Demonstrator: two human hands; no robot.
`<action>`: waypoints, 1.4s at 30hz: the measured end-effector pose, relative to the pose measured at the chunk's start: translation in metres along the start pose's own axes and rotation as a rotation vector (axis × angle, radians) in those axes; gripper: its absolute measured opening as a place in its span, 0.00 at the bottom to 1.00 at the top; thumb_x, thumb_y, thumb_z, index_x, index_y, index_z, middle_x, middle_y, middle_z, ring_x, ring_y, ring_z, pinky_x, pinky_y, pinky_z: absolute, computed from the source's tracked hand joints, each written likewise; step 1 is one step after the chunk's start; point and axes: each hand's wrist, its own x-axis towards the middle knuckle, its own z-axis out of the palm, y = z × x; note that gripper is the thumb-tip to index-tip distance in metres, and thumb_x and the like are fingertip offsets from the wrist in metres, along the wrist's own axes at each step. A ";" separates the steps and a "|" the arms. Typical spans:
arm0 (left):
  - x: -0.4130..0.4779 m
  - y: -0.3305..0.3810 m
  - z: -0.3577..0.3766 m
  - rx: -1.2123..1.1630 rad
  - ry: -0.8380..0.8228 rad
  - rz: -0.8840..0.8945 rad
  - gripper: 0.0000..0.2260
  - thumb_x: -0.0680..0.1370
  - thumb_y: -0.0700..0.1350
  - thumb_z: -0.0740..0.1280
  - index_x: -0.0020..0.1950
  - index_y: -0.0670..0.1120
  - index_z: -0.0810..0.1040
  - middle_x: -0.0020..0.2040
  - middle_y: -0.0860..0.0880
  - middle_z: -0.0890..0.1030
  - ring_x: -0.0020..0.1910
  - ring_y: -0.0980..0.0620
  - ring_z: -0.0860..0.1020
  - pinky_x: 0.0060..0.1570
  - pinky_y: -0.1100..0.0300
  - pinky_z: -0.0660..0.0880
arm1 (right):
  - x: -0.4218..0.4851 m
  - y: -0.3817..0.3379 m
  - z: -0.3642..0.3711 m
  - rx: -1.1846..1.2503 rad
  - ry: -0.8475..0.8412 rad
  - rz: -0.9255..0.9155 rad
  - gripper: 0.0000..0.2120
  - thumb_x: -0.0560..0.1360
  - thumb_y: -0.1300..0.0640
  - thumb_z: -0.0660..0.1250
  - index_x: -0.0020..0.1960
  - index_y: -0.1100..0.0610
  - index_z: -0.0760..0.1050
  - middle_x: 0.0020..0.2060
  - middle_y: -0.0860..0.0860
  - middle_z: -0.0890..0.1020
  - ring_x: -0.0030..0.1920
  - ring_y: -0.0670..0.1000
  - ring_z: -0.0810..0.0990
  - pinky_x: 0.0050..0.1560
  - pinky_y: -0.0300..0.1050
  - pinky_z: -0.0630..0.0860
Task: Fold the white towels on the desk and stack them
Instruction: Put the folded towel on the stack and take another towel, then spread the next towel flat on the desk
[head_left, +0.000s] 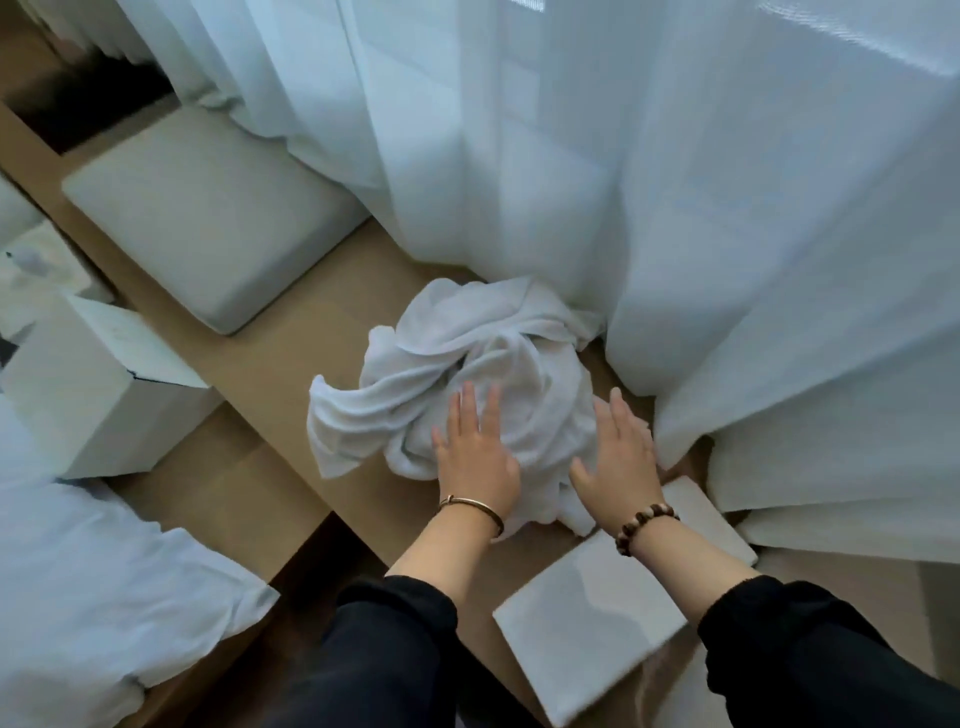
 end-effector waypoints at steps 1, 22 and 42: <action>0.011 -0.009 -0.005 -0.001 -0.016 0.012 0.37 0.76 0.44 0.60 0.77 0.53 0.40 0.77 0.48 0.37 0.76 0.48 0.38 0.72 0.42 0.46 | 0.008 -0.010 0.000 0.043 0.000 0.004 0.35 0.75 0.55 0.63 0.77 0.56 0.50 0.77 0.53 0.49 0.76 0.51 0.46 0.75 0.54 0.49; 0.167 -0.071 -0.055 -0.384 -0.013 0.074 0.07 0.79 0.40 0.59 0.45 0.40 0.75 0.46 0.44 0.77 0.47 0.43 0.74 0.44 0.54 0.69 | 0.099 -0.086 0.048 -0.017 -0.381 0.209 0.41 0.74 0.44 0.64 0.77 0.46 0.42 0.77 0.51 0.40 0.76 0.54 0.44 0.73 0.61 0.55; 0.177 -0.039 -0.088 -0.608 0.139 0.179 0.06 0.81 0.41 0.58 0.44 0.45 0.66 0.33 0.54 0.70 0.36 0.45 0.70 0.33 0.59 0.56 | 0.125 -0.085 0.025 0.317 -0.048 0.162 0.35 0.66 0.44 0.74 0.67 0.55 0.64 0.72 0.53 0.60 0.68 0.52 0.65 0.66 0.46 0.67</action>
